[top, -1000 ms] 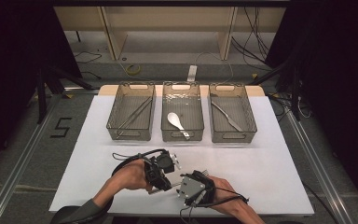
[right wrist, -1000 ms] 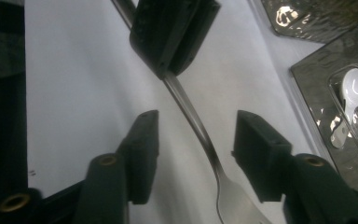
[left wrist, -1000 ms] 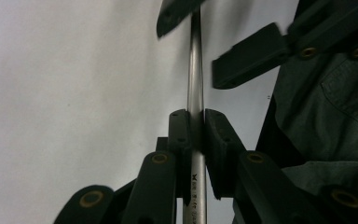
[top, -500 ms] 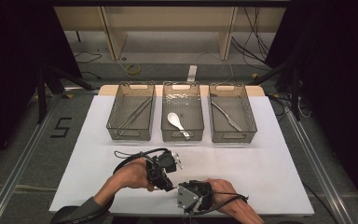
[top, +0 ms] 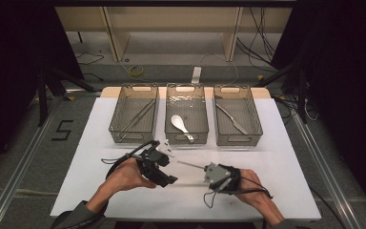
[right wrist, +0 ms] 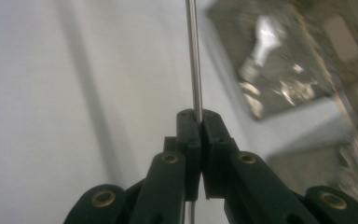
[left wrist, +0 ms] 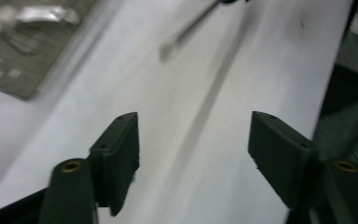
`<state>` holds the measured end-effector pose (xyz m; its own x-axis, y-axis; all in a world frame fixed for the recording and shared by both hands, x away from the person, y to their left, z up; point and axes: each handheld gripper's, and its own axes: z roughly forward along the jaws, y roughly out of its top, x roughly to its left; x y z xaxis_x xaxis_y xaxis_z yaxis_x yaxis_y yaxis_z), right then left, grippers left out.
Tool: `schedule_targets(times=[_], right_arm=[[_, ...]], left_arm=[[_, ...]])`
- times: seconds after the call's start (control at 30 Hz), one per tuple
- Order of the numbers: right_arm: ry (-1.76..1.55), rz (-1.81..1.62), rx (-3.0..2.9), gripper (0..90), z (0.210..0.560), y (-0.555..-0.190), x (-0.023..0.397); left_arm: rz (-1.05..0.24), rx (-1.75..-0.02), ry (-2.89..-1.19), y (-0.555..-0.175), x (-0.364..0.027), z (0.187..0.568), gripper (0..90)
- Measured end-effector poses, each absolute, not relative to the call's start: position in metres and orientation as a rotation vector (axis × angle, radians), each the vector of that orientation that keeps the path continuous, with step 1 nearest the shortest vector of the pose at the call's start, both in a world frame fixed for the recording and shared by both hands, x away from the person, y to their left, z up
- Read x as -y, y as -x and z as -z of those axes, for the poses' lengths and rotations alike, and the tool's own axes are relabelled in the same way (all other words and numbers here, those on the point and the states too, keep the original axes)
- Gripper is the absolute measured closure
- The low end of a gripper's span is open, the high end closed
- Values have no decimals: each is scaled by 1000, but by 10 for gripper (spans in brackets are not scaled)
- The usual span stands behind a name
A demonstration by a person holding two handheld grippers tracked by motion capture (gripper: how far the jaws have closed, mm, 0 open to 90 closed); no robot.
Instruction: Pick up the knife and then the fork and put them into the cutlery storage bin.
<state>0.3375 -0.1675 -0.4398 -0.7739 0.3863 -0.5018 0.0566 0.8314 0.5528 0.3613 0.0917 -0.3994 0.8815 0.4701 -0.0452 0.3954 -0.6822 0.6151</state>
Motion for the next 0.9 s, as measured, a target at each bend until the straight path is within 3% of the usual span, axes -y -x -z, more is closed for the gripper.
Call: schedule_targets(times=[0.47, 0.7, 0.9], right_arm=[[-829, -822, -2199, 881, 390, -406, 241], [-1008, -869, -2150, 881, 367, -451, 252], [-1126, -842, -2143, 880, 369, -490, 251]], left_arm=[[-319, -780, -1999, -351, -142, 406, 200], [-330, -817, -1969, -349, -156, 411, 161], [-344, -826, -1912, -347, -166, 411, 160]])
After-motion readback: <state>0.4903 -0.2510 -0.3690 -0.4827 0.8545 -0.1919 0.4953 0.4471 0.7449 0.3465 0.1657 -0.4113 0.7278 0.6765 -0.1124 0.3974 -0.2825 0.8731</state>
